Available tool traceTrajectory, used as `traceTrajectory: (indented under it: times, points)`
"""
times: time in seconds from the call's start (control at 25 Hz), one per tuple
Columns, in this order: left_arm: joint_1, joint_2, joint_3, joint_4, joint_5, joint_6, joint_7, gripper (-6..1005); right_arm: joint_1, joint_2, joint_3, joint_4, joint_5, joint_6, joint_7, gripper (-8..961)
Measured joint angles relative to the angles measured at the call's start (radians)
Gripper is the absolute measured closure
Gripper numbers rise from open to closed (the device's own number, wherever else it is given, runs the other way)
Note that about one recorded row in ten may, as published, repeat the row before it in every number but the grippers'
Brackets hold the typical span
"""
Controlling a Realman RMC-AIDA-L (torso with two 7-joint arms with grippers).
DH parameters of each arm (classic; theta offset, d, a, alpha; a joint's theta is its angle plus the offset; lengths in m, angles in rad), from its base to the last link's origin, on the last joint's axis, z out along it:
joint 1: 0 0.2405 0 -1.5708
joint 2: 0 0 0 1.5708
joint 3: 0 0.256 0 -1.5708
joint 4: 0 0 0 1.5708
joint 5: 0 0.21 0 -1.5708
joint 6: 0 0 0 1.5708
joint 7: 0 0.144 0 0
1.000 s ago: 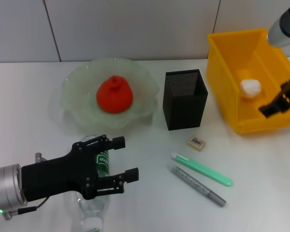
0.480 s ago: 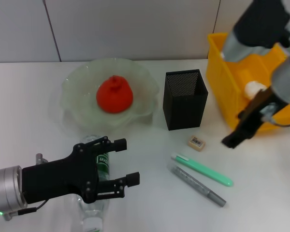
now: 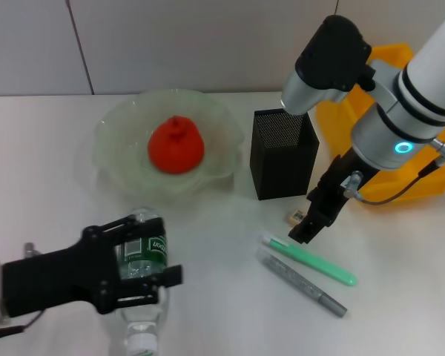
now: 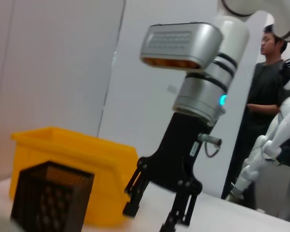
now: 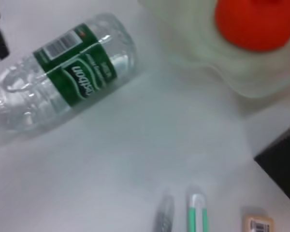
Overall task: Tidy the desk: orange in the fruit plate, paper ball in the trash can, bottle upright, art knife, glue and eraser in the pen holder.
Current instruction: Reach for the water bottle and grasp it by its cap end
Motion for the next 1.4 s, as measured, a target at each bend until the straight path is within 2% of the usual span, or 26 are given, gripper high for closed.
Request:
traceTrajectory:
  times: [0.12,0.24,0.32,0.36,0.4,0.52,0.56,0.64,0.68,0.72,0.76,0.8,0.84,0.96,1.0,1.08,1.16,1.32,1.4]
  points:
    - [0.008,0.040,-0.015,0.029,0.043,-0.006,-0.150,136,-0.007,0.001,-0.006,0.000,0.009,0.007,-0.013,189]
    - [0.014,0.061,-0.063,0.111,0.147,-0.004,-0.351,136,-0.021,0.001,-0.006,-0.007,0.011,0.008,-0.024,191]
    - [0.022,0.061,-0.094,0.187,0.224,0.010,-0.472,136,-0.031,0.001,-0.003,-0.011,0.011,0.009,-0.034,192]
    - [0.027,0.057,-0.107,0.232,0.261,0.016,-0.536,136,-0.037,0.001,-0.002,-0.014,0.014,0.009,-0.039,192]
    - [0.039,0.043,-0.130,0.361,0.359,0.027,-0.690,136,-0.047,0.001,-0.002,-0.022,0.021,0.009,-0.045,193]
    - [0.043,0.035,-0.138,0.425,0.409,0.031,-0.757,135,-0.076,0.001,-0.007,-0.051,0.045,0.009,-0.053,194]
    - [0.045,0.011,-0.145,0.545,0.522,0.042,-0.868,135,-0.089,0.000,-0.006,-0.064,0.050,0.009,-0.057,194]
    - [0.043,-0.014,-0.147,0.618,0.601,0.047,-0.916,135,-0.111,0.000,-0.006,-0.093,0.055,0.005,-0.062,195]
    - [0.043,-0.034,-0.150,0.660,0.645,0.047,-0.928,135,-0.123,0.000,-0.006,-0.113,0.057,0.002,-0.062,196]
    - [0.043,-0.034,-0.150,0.660,0.645,0.047,-0.928,135,-0.136,0.000,-0.007,-0.132,0.058,-0.002,-0.062,196]
    - [0.043,-0.067,-0.164,0.703,0.690,0.047,-0.914,135,-0.152,0.000,-0.007,-0.158,0.059,-0.006,-0.062,196]
    - [0.043,-0.078,-0.176,0.712,0.700,0.048,-0.901,135,-0.164,0.000,-0.007,-0.175,0.059,-0.009,-0.062,197]
    - [0.043,-0.089,-0.189,0.721,0.704,0.049,-0.889,135,-0.178,0.000,-0.007,-0.195,0.060,-0.013,-0.062,197]
    - [0.058,-0.090,-0.206,0.738,0.662,0.063,-0.888,135,-0.225,0.000,-0.003,-0.257,0.061,-0.027,-0.059,199]
    - [0.091,-0.091,-0.213,0.762,0.633,0.069,-0.877,135,-0.258,0.000,-0.003,-0.295,0.065,-0.028,-0.059,199]
    - [0.131,-0.093,-0.217,0.782,0.605,0.069,-0.855,135,-0.271,0.000,-0.005,-0.310,0.069,-0.028,-0.059,200]
    - [0.218,-0.097,-0.215,0.811,0.509,0.050,-0.788,135,-0.302,0.000,-0.004,-0.340,0.096,-0.023,-0.061,201]
    - [0.346,-0.097,-0.210,0.785,0.339,0.003,-0.659,135,-0.350,-0.002,0.002,-0.382,0.136,-0.018,-0.085,203]
    - [0.366,-0.097,-0.209,0.765,0.308,-0.001,-0.623,136,-0.371,-0.002,0.000,-0.405,0.140,-0.017,-0.093,204]
